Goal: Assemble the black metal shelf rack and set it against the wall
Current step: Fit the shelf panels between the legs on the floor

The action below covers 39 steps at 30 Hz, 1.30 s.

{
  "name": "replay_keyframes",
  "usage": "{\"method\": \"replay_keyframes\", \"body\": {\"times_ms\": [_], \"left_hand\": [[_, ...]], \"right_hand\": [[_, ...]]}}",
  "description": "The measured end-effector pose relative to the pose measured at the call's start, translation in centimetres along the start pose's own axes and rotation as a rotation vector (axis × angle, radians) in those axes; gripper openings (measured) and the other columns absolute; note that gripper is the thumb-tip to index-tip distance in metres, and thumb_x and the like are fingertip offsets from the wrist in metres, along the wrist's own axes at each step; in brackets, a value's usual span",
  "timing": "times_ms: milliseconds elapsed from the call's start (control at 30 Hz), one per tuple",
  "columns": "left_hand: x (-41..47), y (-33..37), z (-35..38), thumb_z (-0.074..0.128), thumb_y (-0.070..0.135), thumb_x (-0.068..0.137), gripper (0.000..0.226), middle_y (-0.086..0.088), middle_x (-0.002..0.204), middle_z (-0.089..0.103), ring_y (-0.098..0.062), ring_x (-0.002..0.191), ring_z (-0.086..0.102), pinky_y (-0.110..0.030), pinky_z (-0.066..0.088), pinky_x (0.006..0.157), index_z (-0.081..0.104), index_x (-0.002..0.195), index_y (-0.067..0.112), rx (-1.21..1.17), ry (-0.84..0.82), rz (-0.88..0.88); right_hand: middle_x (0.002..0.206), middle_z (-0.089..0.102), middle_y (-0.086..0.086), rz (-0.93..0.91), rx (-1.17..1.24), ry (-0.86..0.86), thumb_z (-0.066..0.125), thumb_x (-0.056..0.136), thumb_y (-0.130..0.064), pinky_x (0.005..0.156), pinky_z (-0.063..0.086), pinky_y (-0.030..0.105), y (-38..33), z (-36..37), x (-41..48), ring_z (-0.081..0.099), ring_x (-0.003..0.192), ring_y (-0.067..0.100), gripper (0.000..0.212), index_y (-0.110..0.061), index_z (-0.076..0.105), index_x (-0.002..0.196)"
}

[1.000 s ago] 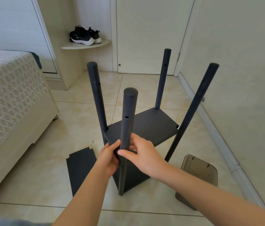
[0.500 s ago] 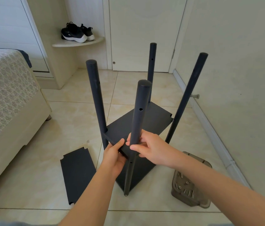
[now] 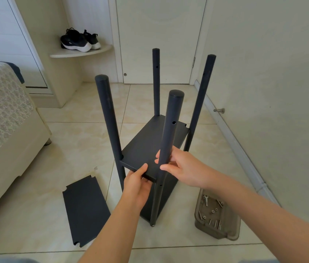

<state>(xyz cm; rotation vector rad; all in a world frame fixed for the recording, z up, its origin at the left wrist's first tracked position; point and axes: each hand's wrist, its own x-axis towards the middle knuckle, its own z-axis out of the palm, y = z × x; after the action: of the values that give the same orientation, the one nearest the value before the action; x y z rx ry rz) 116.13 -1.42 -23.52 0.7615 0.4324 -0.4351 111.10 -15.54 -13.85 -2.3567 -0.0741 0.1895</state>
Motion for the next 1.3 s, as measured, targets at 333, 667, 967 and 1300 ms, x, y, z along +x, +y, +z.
{"method": "replay_keyframes", "body": {"times_ms": [333, 667, 967, 1300], "left_hand": [[0.3, -1.2, 0.4, 0.064, -0.002, 0.092, 0.032, -0.007, 0.104, 0.078, -0.026, 0.093, 0.076, -0.037, 0.062, 0.068, 0.063, 0.12, 0.012, -0.039, -0.024, -0.019], [0.4, -1.5, 0.2, 0.062, -0.003, 0.092, 0.034, -0.006, 0.107, 0.077, -0.027, 0.094, 0.075, -0.039, 0.062, 0.065, 0.062, 0.121, 0.016, -0.058, -0.069, 0.029], [0.3, -1.7, -0.3, 0.062, -0.003, 0.092, 0.037, -0.006, 0.102, 0.078, -0.026, 0.091, 0.076, -0.039, 0.063, 0.065, 0.061, 0.124, 0.015, -0.076, -0.065, 0.012], [0.3, -2.2, -0.5, 0.062, -0.003, 0.089, 0.037, -0.006, 0.108, 0.077, -0.027, 0.097, 0.075, -0.041, 0.064, 0.073, 0.062, 0.121, 0.016, -0.063, -0.092, 0.001]], "right_hand": [[0.124, 0.065, -0.006, 0.004, 0.029, 0.092, 0.058, 0.098, -0.024, 0.095, 0.051, 0.026, 0.9, -1.5, -1.3, 0.063, 0.111, 0.009, 0.035, -0.027, 0.049, 0.132], [0.118, 0.068, -0.004, -0.006, 0.091, 0.084, 0.059, 0.097, -0.02, 0.096, 0.054, 0.036, 0.9, -1.7, -1.5, 0.067, 0.104, 0.012, 0.034, -0.026, 0.052, 0.13], [0.12, 0.068, -0.003, -0.005, 0.125, 0.08, 0.061, 0.096, -0.02, 0.101, 0.051, 0.037, 1.1, -1.6, -1.5, 0.064, 0.11, 0.011, 0.032, -0.02, 0.056, 0.128], [0.122, 0.067, 0.002, 0.022, 0.197, -0.135, 0.068, 0.091, -0.014, 0.1, 0.052, 0.04, 2.6, -4.4, -0.4, 0.066, 0.11, 0.017, 0.04, -0.016, 0.057, 0.129]]}}
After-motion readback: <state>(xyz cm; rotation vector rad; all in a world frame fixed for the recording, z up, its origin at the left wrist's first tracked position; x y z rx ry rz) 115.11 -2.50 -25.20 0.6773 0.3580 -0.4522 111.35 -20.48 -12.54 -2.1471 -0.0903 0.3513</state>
